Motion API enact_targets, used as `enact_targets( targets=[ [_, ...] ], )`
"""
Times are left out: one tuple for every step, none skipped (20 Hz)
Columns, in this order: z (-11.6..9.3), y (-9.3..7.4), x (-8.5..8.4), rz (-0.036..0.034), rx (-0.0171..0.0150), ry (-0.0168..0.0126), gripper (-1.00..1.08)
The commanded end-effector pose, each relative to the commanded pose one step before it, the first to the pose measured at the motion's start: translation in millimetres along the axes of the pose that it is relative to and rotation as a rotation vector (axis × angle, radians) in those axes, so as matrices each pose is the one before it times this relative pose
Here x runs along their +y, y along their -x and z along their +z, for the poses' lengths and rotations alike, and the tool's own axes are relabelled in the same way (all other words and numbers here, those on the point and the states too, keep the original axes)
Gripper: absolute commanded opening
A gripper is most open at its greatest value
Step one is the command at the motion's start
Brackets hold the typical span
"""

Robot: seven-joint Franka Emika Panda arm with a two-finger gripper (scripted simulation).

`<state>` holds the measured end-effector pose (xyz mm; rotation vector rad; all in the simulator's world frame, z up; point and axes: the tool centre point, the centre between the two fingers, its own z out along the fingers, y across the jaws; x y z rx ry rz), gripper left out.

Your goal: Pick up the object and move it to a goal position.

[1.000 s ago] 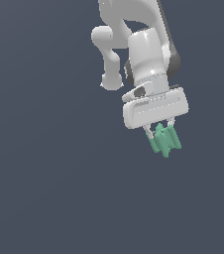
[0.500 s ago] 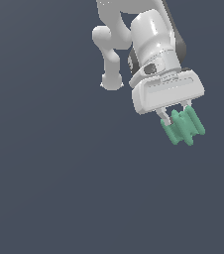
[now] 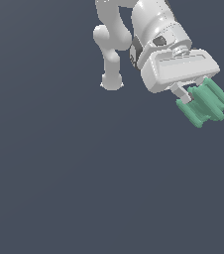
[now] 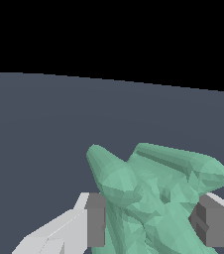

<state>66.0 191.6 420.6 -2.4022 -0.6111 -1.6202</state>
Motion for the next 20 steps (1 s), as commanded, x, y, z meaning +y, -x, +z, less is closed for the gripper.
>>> enact_targets(
  targets=[
    [-8.82,-14.79,-5.60,-0.01354,0.04885,-0.00704,-1.00],
    [-3.20,-5.49,-2.01,-0.00498,0.01807,-0.00247,-1.00],
    [-3.08,-5.28,-1.94,-0.00481,0.01741,-0.00240,-1.00],
    [-2.95,-5.05,-1.87,-0.00461,0.01667,-0.00232,-1.00],
    [-2.80,-4.80,-1.79,-0.00440,0.01586,-0.00222,-1.00],
    [-2.68,-4.57,-1.69,-0.00419,0.01512,-0.00208,-1.00],
    [-2.54,-4.31,-1.58,-0.00395,0.01430,-0.00189,-1.00],
    [-2.39,-4.05,-1.46,-0.00371,0.01344,-0.00171,-1.00],
    [-2.23,-3.77,-1.35,-0.00345,0.01251,-0.00155,-1.00],
    [-2.03,-3.44,-1.23,-0.00315,0.01142,-0.00142,-1.00],
    [-1.82,-3.08,-1.11,-0.00283,0.01023,-0.00127,-1.00],
    [-1.60,-2.70,-0.97,-0.00248,0.00897,-0.00111,-1.00],
    [-1.36,-2.30,-0.82,-0.00211,0.00764,-0.00091,-1.00],
    [-1.14,-1.91,-0.66,-0.00174,0.00633,-0.00070,-1.00],
    [-0.89,-1.50,-0.49,-0.00135,0.00497,-0.00046,-1.00],
    [-0.66,-1.10,-0.32,-0.00097,0.00362,-0.00021,-1.00],
    [-0.41,-0.67,-0.13,-0.00056,0.00222,0.00006,-1.00],
    [-0.21,-0.30,0.04,-0.00018,0.00090,0.00033,-1.00],
    [0.05,0.14,0.27,0.00023,-0.00049,0.00065,-1.00],
    [0.05,0.10,0.06,0.00014,-0.00042,0.00020,-1.00]
  ],
)
